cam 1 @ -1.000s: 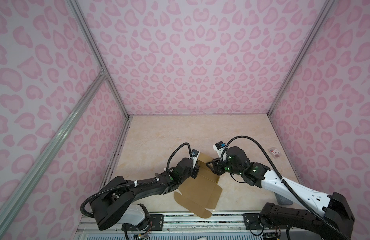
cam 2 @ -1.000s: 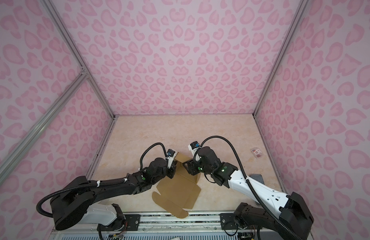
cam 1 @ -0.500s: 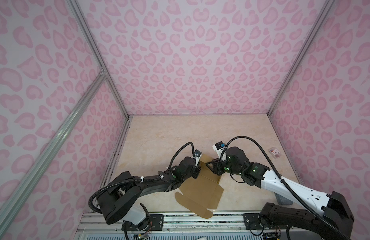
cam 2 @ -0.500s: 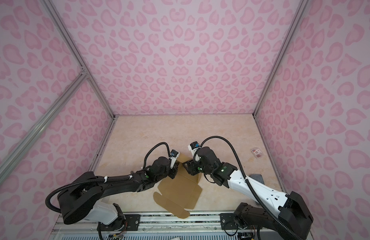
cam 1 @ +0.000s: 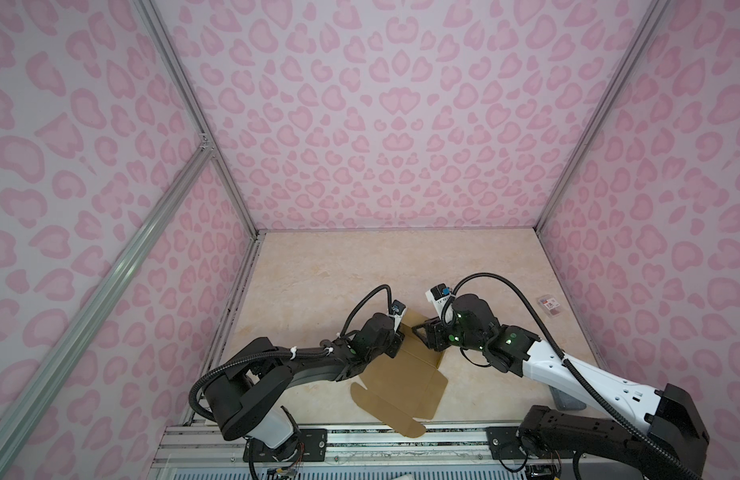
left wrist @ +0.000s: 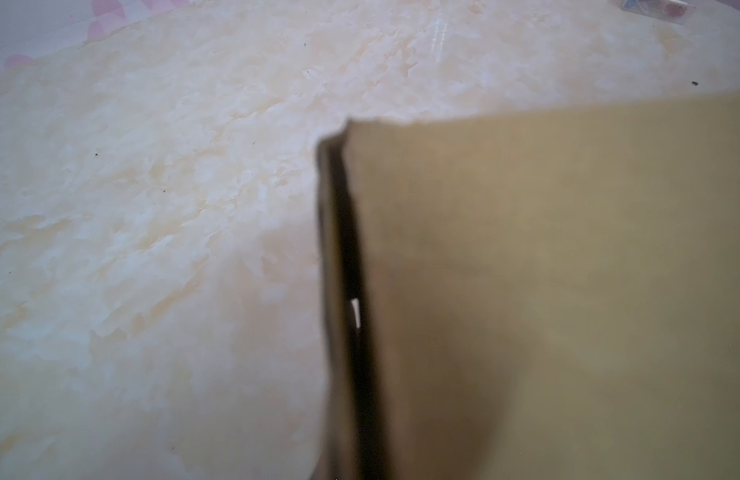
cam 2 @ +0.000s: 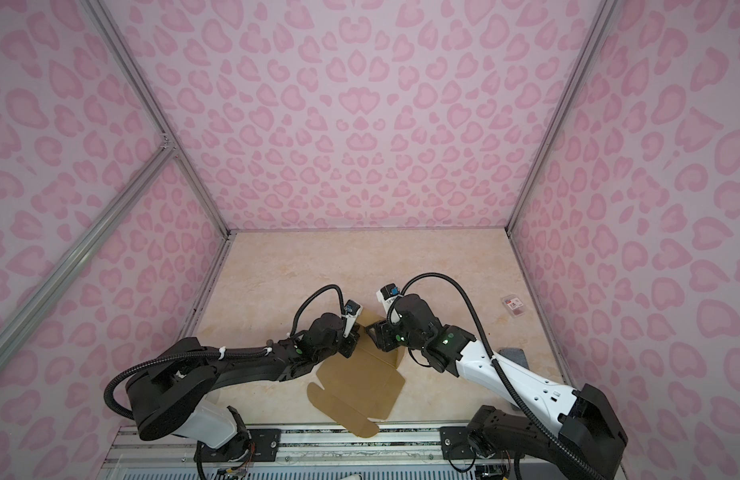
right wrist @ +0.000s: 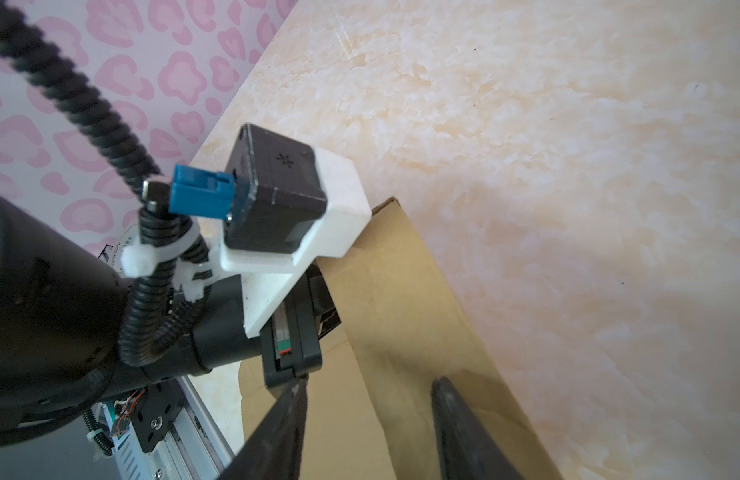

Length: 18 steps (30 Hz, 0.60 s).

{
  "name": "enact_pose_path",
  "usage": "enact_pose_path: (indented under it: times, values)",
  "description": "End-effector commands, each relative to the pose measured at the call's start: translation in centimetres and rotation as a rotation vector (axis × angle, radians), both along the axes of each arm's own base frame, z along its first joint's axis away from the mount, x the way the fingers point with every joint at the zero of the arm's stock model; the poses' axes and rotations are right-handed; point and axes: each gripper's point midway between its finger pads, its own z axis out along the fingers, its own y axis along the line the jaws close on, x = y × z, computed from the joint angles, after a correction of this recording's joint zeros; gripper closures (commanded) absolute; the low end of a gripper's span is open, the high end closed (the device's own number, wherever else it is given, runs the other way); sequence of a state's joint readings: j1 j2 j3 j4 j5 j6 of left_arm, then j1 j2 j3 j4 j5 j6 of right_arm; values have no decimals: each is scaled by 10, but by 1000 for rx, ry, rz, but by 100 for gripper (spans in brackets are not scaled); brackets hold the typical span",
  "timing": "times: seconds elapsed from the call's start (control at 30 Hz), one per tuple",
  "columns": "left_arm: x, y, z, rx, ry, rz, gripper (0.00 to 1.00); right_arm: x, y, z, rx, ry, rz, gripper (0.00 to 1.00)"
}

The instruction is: Fold the paper box

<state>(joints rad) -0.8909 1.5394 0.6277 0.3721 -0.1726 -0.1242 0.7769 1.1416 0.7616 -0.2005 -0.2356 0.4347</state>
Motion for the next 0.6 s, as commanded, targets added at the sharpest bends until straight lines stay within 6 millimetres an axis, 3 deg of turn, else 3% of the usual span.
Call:
enact_pose_path:
  times: [0.0, 0.13, 0.23, 0.4, 0.5, 0.57]
  values:
    - [-3, -9, 4, -22, -1, -54, 97, -5, -8, -15, -44, 43, -14, 48]
    - [-6, -9, 9, -35, -7, -62, 97, -4, -10, -6, -37, 29, -31, 49]
    - [-8, -8, 18, -62, -5, -57, 97, 1, -22, 13, -45, -17, -76, 47]
    - [-15, -12, 41, -145, 20, -63, 97, 21, -72, 47, -32, -70, -237, 45]
    - [-20, -14, 56, -189, 30, -79, 97, 33, -101, 51, 9, -56, -317, 45]
    - [-21, -16, 66, -201, 37, -83, 97, 37, -105, 45, 50, -16, -320, 45]
